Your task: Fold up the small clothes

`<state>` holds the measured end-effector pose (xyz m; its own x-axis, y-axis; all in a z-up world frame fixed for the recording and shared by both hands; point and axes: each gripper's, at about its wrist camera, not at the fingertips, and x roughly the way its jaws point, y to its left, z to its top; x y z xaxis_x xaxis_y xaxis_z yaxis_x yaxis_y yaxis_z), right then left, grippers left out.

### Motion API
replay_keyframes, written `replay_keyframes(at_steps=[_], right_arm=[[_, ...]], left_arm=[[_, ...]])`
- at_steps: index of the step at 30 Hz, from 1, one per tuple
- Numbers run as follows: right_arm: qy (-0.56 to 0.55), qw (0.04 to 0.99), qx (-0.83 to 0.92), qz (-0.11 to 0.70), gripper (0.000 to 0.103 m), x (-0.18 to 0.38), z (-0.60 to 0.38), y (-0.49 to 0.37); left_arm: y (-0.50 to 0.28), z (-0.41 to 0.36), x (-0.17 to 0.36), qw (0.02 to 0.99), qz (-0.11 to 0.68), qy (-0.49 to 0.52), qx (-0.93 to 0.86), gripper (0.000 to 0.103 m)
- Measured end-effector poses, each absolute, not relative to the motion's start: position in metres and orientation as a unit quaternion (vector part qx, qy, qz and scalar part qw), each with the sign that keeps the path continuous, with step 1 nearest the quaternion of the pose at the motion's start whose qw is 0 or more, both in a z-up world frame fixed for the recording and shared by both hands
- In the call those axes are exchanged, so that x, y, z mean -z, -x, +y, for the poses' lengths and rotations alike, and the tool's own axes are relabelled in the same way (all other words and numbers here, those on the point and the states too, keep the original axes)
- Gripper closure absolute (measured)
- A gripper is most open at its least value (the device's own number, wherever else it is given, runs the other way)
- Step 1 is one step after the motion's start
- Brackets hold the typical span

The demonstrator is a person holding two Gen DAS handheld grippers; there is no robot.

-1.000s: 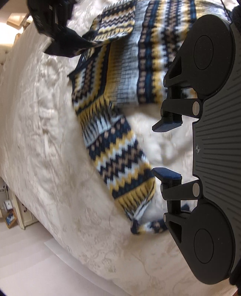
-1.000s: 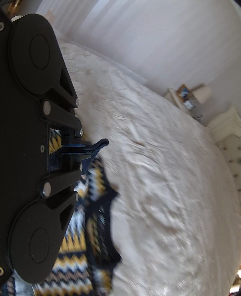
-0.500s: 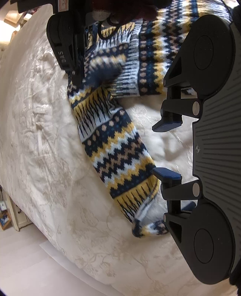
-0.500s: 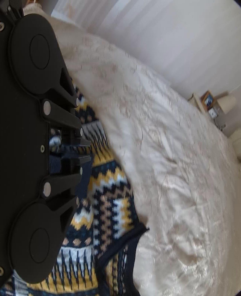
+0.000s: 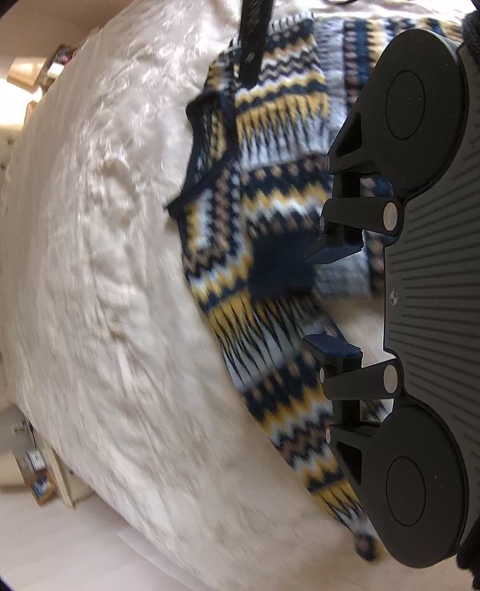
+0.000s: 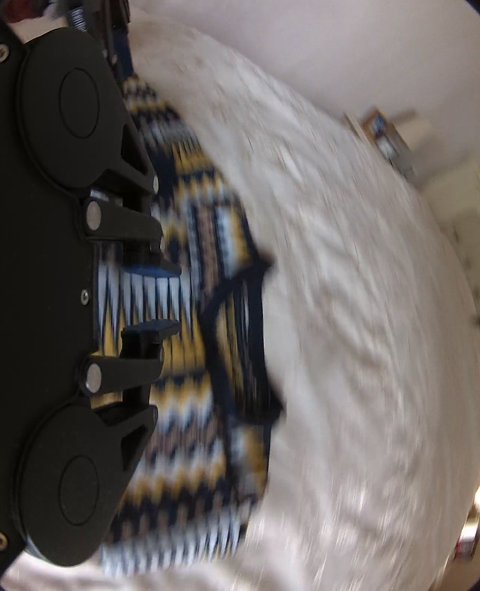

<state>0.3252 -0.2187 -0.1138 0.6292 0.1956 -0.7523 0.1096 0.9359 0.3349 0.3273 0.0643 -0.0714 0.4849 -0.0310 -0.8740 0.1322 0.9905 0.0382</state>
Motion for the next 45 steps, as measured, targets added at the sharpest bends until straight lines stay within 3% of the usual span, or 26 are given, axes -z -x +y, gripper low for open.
replay_keyframes(at_steps=[6,13,23,25,26,32,36,38,41,45], right_arm=[[-0.196,0.88,0.055,0.43,0.052,0.125,-0.309,-0.312],[-0.231,0.862,0.09,0.443,0.043,0.157,-0.387,-0.322],[-0.308,0.834,0.036,0.457,0.043,0.212,-0.43,-0.344],[-0.322,0.831,0.022,0.454,0.05,0.218,-0.431,-0.348],[-0.323,0.831,0.015,0.453,0.085,0.219,-0.431,-0.349],[-0.2,0.887,0.023,0.415,0.086,0.162,-0.402,-0.341],[-0.111,0.888,0.047,0.443,0.083,0.169,-0.383,-0.354],[-0.111,0.872,0.063,0.473,0.076,0.186,-0.384,-0.363],[-0.105,0.877,0.098,0.459,0.074,0.18,-0.389,-0.355],[-0.122,0.893,0.105,0.42,0.055,0.153,-0.386,-0.336]], left_arm=[[-0.361,0.02,0.107,0.854,0.513,-0.064,0.057,0.062],[-0.381,0.016,0.18,0.805,0.582,-0.113,0.017,0.061],[-0.376,0.013,0.185,0.813,0.569,-0.127,0.004,0.061],[-0.381,0.01,0.187,0.811,0.571,-0.13,0.002,0.061],[-0.381,0.009,0.187,0.81,0.572,-0.13,0.0,0.061],[-0.382,0.011,0.188,0.81,0.573,-0.126,-0.006,0.061],[-0.379,0.01,0.186,0.812,0.568,-0.13,-0.01,0.062],[-0.379,0.008,0.186,0.812,0.568,-0.134,-0.011,0.062],[-0.379,0.007,0.186,0.811,0.569,-0.135,-0.01,0.062],[-0.379,0.01,0.186,0.814,0.566,-0.128,-0.005,0.062]])
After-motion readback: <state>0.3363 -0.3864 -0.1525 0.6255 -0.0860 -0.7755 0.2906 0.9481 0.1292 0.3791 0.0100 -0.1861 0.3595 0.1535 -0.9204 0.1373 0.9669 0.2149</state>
